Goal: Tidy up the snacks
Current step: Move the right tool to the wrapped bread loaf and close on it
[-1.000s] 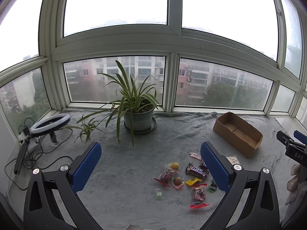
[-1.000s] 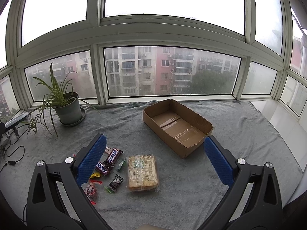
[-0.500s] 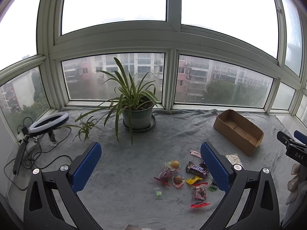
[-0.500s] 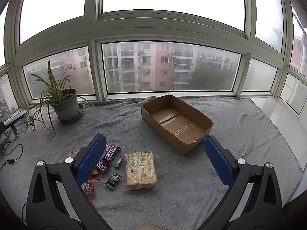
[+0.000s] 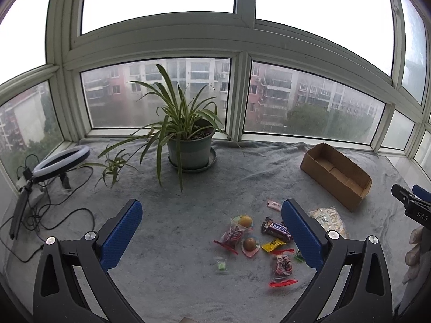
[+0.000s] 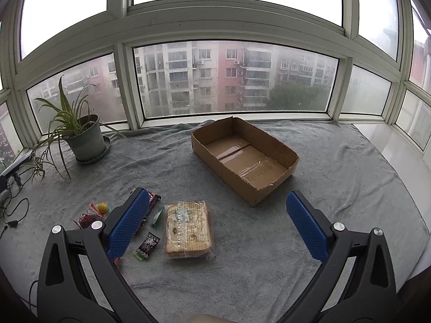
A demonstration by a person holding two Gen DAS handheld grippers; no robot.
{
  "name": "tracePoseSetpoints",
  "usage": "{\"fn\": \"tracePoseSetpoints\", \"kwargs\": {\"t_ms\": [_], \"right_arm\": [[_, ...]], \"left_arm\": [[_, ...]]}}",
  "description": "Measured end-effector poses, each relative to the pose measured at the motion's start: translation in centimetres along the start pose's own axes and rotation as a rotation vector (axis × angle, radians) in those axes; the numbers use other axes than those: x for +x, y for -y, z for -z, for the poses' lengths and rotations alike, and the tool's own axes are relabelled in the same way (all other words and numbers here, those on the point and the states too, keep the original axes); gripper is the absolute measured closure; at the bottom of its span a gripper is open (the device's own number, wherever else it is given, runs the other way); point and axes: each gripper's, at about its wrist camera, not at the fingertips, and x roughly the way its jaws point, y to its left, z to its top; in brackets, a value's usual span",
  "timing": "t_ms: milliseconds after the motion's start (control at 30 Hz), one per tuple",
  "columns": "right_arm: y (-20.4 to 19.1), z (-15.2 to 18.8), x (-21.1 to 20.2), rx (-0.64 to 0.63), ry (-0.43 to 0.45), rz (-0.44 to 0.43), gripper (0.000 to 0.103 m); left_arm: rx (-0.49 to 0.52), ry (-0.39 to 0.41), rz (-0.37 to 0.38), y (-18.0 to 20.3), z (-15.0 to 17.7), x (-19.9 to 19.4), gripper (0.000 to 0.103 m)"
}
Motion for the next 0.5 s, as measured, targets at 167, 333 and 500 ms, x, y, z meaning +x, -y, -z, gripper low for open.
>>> {"fn": "tracePoseSetpoints", "kwargs": {"t_ms": [167,333,500], "right_arm": [[1.8,1.0,2.4,0.037,-0.076,-0.076,0.000],[3.1,2.3,5.6,0.085,-0.172,-0.187,0.001],[3.7,3.6,8.8,0.132,-0.277,-0.284,0.013]], "left_arm": [[0.000,-0.050,0.062,0.6,0.6,1.6,0.001],[0.016,-0.115,0.159,2.2,0.9,3.6,0.007],[0.040,-0.214,0.278,4.8,1.7,6.3,0.029]]}}
